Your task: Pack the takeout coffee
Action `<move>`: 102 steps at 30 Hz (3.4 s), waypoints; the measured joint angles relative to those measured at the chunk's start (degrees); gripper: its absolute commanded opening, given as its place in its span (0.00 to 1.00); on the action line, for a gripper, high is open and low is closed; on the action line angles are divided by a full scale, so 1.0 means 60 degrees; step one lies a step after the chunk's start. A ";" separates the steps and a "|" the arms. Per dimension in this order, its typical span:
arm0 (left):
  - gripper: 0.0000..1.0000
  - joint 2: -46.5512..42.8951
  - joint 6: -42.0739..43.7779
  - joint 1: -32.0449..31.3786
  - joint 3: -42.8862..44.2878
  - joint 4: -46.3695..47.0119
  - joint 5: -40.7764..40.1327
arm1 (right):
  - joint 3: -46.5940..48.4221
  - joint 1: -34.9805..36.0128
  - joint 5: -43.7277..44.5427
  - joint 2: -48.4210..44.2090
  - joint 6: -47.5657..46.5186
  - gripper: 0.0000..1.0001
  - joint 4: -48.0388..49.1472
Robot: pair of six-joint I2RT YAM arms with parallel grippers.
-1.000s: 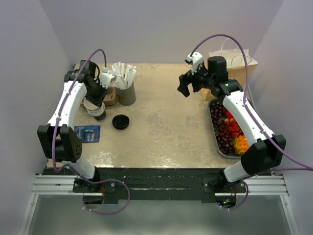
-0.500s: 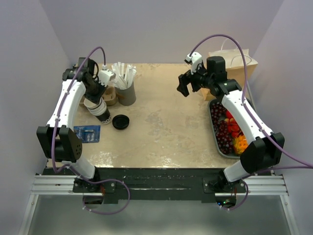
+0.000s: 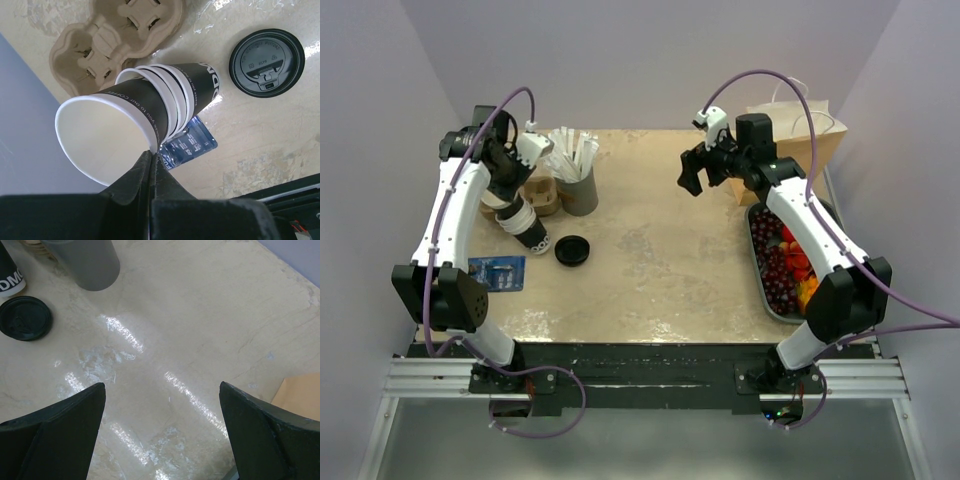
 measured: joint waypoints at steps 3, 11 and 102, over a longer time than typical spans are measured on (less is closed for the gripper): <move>0.00 0.0000 0.0022 -0.0022 0.0044 -0.0168 0.0036 | 0.0036 0.0000 -0.0029 0.0004 0.0022 0.98 0.0029; 0.00 -0.0018 -0.0040 -0.0109 0.0066 -0.0452 0.0503 | 0.0036 0.0000 -0.0033 0.0004 0.0029 0.98 0.0044; 0.66 0.1184 0.1410 -0.7905 -0.1625 0.3129 0.1672 | 0.2164 -0.1337 0.2044 0.0973 0.2131 0.98 -0.1115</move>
